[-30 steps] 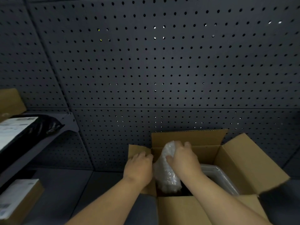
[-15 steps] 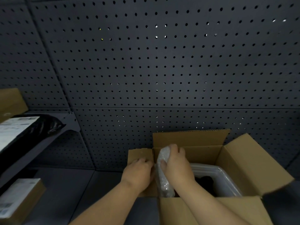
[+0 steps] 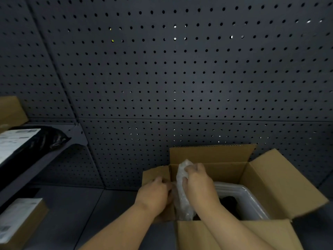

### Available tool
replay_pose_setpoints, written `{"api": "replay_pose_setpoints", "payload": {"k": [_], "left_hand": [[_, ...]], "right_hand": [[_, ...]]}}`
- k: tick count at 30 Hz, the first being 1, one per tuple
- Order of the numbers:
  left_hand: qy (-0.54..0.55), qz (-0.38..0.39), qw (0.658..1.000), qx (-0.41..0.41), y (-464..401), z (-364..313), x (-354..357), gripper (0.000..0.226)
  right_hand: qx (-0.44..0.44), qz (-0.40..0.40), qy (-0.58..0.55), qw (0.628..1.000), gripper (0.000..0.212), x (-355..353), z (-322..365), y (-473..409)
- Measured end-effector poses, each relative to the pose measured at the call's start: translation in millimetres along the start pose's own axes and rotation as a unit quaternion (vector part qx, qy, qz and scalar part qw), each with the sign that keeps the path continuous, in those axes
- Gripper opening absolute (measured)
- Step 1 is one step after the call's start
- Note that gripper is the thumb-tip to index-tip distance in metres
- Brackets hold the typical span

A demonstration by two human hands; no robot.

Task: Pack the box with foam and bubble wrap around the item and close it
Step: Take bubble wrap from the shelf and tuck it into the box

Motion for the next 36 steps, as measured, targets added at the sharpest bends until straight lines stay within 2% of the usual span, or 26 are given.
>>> {"api": "replay_pose_setpoints", "payload": {"k": [4,6,13,19,22,26,28,32,36], "left_hand": [[0.0,0.007,1.0,0.001,0.2,0.1,-2.0,0.038],[0.001,0.011,1.0,0.0,0.6,0.4,-3.4,0.042],[0.032,0.019,0.999,-0.012,1.0,1.6,-6.7,0.05],[0.082,0.038,0.996,0.003,-0.4,3.7,-11.1,0.053],[0.084,0.038,0.996,0.003,-0.5,4.9,-10.7,0.054],[0.087,0.037,0.995,0.004,-0.6,5.2,-10.2,0.052],[0.084,0.033,0.996,0.007,0.1,4.9,-11.0,0.05],[0.085,0.035,0.996,0.014,1.3,5.0,-11.5,0.051],[0.088,0.038,0.995,0.01,1.3,4.3,-12.3,0.053]], "right_hand": [[0.015,0.059,0.005,0.998,0.061,2.6,-4.2,0.3],[0.025,0.07,0.025,0.997,0.068,3.7,-7.2,0.3],[-0.002,0.117,0.045,0.992,0.064,24.0,-9.8,0.3],[-0.018,0.17,0.105,0.98,0.069,37.6,-10.9,-6.8],[-0.022,0.188,0.125,0.974,0.065,40.7,-9.2,-11.9],[-0.018,0.261,0.151,0.953,0.072,42.9,-11.5,-13.0],[-0.037,0.285,0.144,0.947,0.066,38.6,-11.6,-14.2],[-0.103,0.342,0.151,0.922,0.08,26.1,-19.0,-22.1],[-0.173,0.326,0.188,0.91,0.092,15.1,-35.7,-30.2]]}}
Point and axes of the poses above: each hand's wrist, its own y-axis away from the middle knuckle, its own x-axis out of the palm, z = x × y, the point moved 1 cm from there along -y, towards the middle knuckle
